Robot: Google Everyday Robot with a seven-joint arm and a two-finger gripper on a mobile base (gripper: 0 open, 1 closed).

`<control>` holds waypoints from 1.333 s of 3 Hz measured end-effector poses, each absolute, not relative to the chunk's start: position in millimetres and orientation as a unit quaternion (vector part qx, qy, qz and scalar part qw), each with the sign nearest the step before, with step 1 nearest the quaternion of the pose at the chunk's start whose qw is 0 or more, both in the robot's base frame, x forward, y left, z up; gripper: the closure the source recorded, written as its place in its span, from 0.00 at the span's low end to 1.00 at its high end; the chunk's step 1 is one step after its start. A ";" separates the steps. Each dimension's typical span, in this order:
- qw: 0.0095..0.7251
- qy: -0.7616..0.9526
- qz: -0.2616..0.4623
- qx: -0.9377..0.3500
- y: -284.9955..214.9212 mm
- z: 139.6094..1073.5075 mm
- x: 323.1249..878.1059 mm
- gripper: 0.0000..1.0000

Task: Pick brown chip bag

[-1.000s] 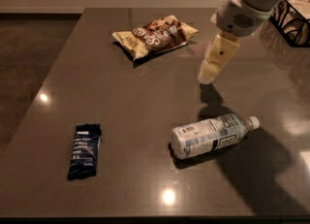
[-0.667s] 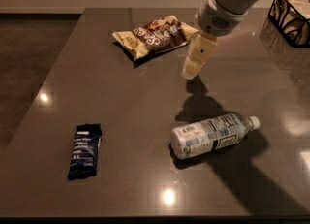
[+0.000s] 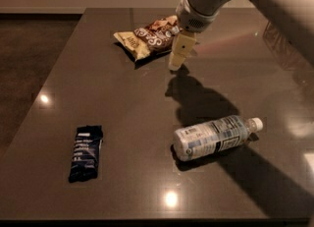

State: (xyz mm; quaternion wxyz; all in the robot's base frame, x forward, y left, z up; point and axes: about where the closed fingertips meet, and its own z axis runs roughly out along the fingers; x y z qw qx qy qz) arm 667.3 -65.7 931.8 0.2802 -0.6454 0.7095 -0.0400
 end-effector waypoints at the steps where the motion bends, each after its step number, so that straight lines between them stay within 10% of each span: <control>1: 0.271 0.706 -0.034 -0.654 -48.8 909.9 706.8 0.00; 4: 0.244 0.695 0.011 -0.677 9.8 842.6 771.1 0.00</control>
Offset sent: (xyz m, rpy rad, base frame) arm 0.1139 0.0580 -0.0792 -0.0059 0.0939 0.0521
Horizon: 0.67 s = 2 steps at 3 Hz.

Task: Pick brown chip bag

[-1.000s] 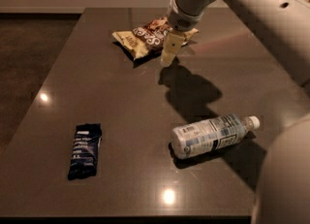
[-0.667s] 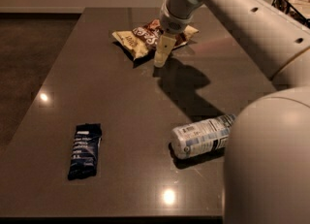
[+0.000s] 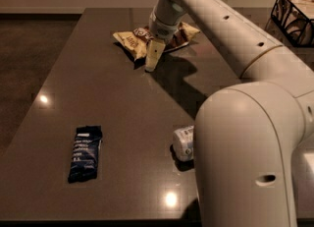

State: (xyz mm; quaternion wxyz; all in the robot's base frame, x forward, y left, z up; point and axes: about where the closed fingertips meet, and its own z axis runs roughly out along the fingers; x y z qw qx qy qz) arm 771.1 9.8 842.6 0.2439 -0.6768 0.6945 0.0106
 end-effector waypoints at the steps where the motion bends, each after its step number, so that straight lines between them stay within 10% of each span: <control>1: 0.253 0.687 0.025 -0.681 28.0 846.2 772.4 0.14; 2: 0.264 0.686 0.037 -0.677 40.2 854.7 770.5 0.38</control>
Offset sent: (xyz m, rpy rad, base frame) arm -0.0038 0.0412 0.0325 0.1115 -0.0007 0.0154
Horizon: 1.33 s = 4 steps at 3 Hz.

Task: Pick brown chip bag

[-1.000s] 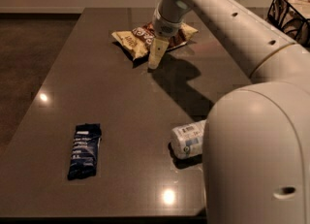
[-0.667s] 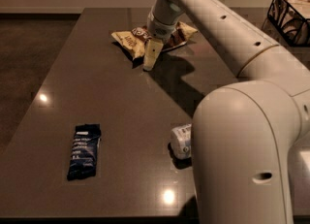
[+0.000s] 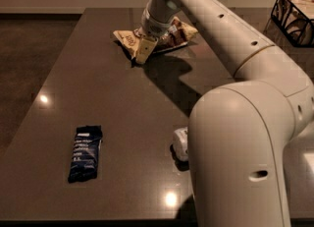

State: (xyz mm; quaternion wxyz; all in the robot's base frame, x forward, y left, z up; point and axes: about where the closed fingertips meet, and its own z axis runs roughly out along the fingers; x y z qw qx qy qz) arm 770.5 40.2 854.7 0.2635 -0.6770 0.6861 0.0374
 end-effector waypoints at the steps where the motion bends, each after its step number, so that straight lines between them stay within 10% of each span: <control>1: 0.271 0.690 0.045 -0.670 43.5 863.2 767.7 0.61; 3: 0.289 0.708 0.068 -0.640 25.7 890.3 752.2 1.00; 4: 0.312 0.705 0.093 -0.630 21.6 923.1 737.8 1.00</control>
Offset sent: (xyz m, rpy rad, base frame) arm -0.0166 -0.0183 0.0313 0.0634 0.0105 -0.0721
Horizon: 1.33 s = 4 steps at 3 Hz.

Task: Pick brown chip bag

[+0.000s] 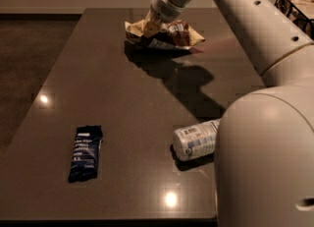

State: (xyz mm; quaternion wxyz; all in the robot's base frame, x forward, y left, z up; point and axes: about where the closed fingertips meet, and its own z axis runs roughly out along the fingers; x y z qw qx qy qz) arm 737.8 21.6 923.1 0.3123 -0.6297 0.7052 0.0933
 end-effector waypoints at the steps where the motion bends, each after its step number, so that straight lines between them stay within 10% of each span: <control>1: 0.341 0.693 0.119 -0.624 23.6 964.8 721.4 1.00; 4: 0.399 0.611 0.189 -0.657 20.3 1068.7 629.5 1.00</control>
Offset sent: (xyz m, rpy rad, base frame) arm -0.0808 -0.0039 0.1182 0.2419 -0.0132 0.1525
